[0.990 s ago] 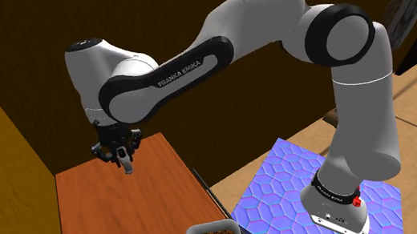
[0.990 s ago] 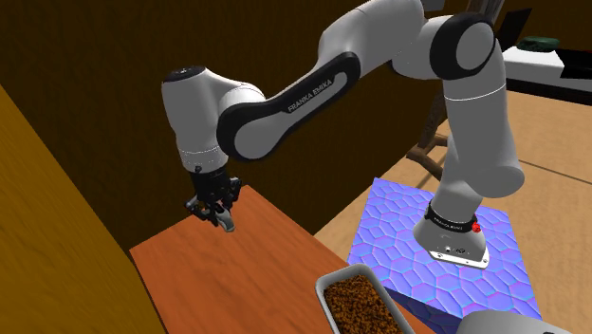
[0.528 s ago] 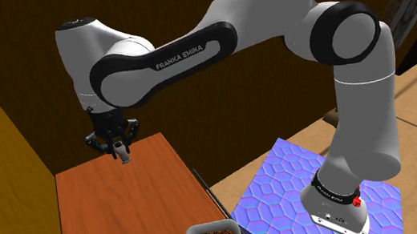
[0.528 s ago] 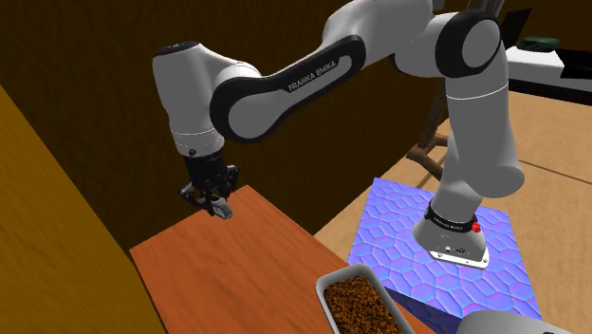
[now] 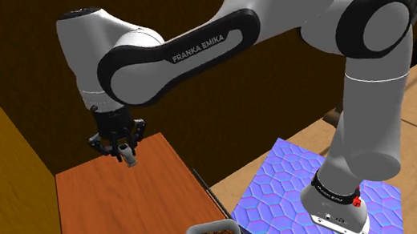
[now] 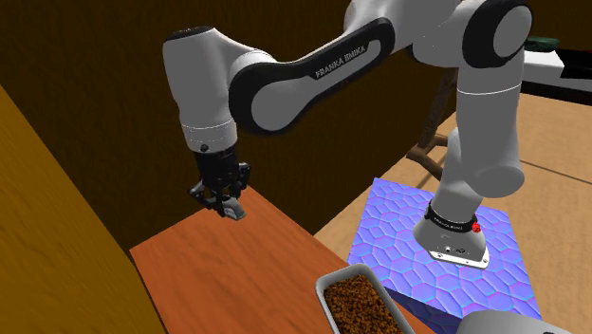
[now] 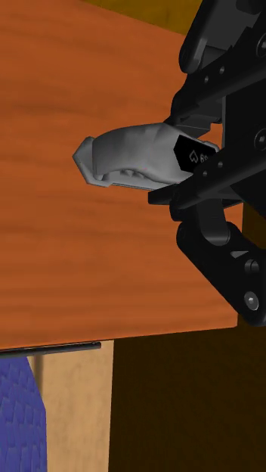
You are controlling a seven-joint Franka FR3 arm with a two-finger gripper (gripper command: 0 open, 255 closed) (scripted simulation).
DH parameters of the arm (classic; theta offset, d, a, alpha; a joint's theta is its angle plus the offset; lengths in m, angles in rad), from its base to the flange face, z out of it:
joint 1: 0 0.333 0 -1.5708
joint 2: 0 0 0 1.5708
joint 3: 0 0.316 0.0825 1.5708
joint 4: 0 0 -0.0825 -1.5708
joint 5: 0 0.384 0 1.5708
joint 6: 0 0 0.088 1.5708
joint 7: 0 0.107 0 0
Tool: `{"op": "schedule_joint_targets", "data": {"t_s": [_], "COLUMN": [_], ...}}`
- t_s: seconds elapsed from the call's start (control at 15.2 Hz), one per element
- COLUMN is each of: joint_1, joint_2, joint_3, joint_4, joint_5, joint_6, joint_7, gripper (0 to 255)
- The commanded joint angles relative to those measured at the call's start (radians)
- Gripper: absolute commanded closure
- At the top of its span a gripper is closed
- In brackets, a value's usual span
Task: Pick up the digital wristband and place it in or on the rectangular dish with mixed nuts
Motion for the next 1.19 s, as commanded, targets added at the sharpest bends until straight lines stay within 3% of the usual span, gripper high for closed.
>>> {"op": "schedule_joint_targets", "data": {"t_s": [0.0,0.53,1.12], "joint_1": [-0.002,0.025,0.111], "joint_2": [-0.059,-0.289,-0.509], "joint_3": [0.015,0.079,0.15], "joint_4": [-0.082,-0.349,-0.548], "joint_5": [0.024,0.143,0.291], "joint_6": [0.028,0.098,0.117], "joint_7": [0.016,0.078,0.161], "gripper": [255,255,255]}}
